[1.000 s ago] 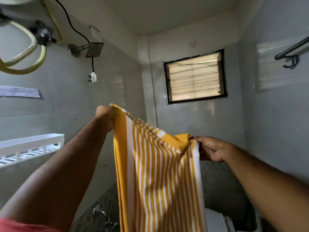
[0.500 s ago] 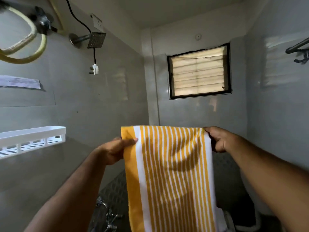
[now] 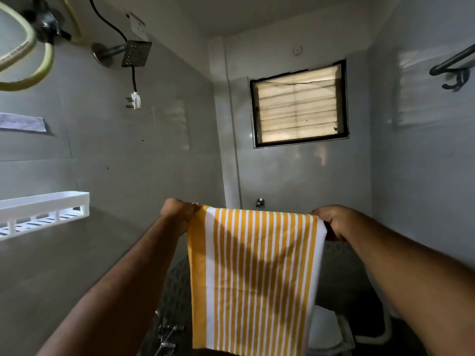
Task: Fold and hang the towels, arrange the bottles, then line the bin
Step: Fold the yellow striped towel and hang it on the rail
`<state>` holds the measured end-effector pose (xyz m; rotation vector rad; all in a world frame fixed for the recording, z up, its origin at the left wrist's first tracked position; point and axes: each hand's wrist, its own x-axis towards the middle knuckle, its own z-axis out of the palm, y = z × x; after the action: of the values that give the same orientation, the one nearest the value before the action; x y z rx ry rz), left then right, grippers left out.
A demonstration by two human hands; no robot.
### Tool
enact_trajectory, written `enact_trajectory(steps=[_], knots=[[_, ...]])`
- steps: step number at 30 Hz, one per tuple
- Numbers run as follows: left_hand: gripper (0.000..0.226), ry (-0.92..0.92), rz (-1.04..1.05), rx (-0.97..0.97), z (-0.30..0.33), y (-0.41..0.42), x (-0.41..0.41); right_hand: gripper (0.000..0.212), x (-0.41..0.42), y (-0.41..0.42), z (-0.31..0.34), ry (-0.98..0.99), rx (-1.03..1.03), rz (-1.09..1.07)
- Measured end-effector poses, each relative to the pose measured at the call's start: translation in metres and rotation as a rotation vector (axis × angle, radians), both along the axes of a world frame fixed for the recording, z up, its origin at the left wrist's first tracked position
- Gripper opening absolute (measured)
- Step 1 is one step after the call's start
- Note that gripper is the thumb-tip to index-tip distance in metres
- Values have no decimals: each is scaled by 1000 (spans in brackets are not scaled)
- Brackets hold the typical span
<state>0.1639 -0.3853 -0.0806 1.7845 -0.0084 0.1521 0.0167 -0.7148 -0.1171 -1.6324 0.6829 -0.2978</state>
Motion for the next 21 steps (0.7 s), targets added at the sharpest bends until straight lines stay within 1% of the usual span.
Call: enact_trajectory(steps=[1,4,6,9,10,13,15,17,19,21], knots=[[25,-14,20,-4,2,-2,2,18,2,-4,3,-43,33,-27],[17,-64,19,-21,14,-7,-2,30,12,-16,6,-180,126,-120],[19,-67,-21,-24,20,-9,-4,28,5,-8,6,-168,123,-99],[9,-26,-76,65,25,-9,-9,24,-3,-1,1,-131,136,-57],[11,-10,-96,105,26,-7,-9,24,-4,-2,-1,-134,136,-35],[27,31,-144,187,29,2,-10,26,-4,-6,0,-138,112,26],[30,38,-159,214,30,6,-7,28,-5,-6,3,-147,72,76],[29,17,-164,234,31,10,-6,39,-8,-2,6,-149,17,130],[30,-14,-167,261,32,12,-2,45,-9,2,10,-104,-129,196],[30,-46,-160,268,33,14,-2,42,-8,5,14,-27,-323,269]])
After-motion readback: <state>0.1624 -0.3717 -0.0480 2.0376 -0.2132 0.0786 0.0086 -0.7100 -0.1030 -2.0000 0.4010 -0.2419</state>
